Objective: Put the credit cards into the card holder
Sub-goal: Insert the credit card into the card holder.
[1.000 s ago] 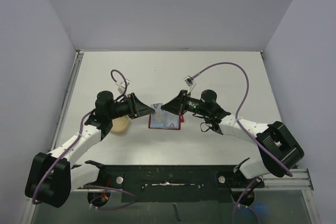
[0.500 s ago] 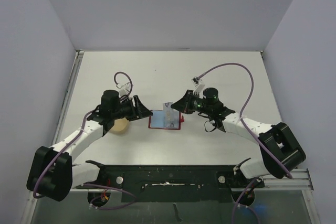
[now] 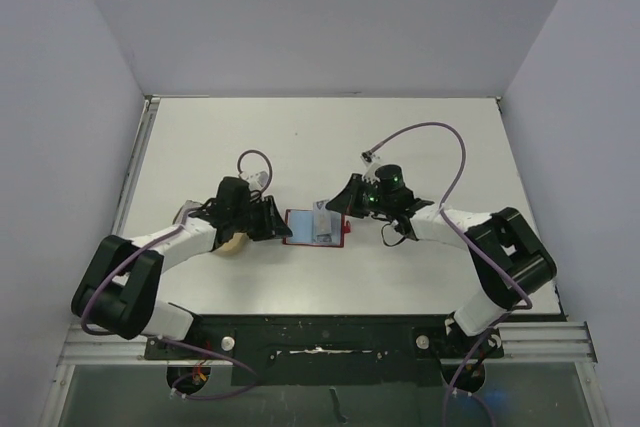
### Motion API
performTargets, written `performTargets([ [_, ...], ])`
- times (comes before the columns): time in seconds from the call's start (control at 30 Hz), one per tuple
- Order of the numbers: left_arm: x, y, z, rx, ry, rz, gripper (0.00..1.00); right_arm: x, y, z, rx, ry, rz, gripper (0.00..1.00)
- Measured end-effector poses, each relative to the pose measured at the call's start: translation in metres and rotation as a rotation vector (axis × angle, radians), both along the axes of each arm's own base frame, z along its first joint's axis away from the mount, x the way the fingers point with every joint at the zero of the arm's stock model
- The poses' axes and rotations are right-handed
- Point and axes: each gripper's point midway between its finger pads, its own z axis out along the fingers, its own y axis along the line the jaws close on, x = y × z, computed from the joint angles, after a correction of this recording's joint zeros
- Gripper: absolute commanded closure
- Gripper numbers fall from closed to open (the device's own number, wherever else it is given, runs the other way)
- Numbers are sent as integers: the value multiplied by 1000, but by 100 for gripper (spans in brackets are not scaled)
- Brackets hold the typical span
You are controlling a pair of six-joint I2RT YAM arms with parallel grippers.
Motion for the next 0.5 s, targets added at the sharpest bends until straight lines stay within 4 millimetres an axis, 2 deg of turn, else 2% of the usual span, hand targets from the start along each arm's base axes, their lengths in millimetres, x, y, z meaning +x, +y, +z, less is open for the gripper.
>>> performTargets([
  [0.2, -2, -3, -19, 38, 26, -15, 80, 2, 2, -12, -2, 45, -12, 100],
  [0.5, -1, -3, -33, 80, 19, -25, 93, 3, 4, -28, -3, 107, -28, 100],
])
